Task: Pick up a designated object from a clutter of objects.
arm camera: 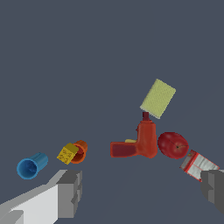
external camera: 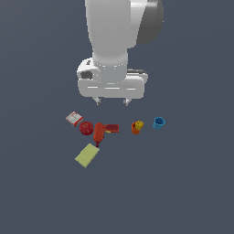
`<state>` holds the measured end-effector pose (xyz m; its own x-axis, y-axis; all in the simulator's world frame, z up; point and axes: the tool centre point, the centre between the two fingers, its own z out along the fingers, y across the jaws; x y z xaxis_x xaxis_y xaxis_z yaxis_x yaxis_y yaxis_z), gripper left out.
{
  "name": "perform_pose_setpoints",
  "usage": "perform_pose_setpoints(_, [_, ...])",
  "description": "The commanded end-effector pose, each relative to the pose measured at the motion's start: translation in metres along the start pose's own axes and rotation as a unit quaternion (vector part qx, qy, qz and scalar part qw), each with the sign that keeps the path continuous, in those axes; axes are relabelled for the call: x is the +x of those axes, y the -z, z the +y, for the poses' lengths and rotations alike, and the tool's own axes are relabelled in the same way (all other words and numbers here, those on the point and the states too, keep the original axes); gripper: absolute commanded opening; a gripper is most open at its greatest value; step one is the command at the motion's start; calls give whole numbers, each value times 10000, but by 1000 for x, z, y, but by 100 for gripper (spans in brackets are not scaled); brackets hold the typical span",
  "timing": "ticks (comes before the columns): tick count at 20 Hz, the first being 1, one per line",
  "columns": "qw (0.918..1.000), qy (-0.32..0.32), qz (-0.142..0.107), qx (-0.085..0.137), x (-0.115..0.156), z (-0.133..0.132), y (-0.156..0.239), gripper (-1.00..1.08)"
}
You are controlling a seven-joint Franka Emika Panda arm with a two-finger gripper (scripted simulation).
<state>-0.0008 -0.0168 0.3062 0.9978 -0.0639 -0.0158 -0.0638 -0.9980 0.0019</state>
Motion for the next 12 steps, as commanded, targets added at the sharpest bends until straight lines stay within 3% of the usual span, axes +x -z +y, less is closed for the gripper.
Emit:
perform_pose_setpoints(1, [10000, 0, 0, 0, 0, 0, 0, 100])
perform_pose_setpoints(12, [9998, -113, -75, 137, -6, -14, 0, 100])
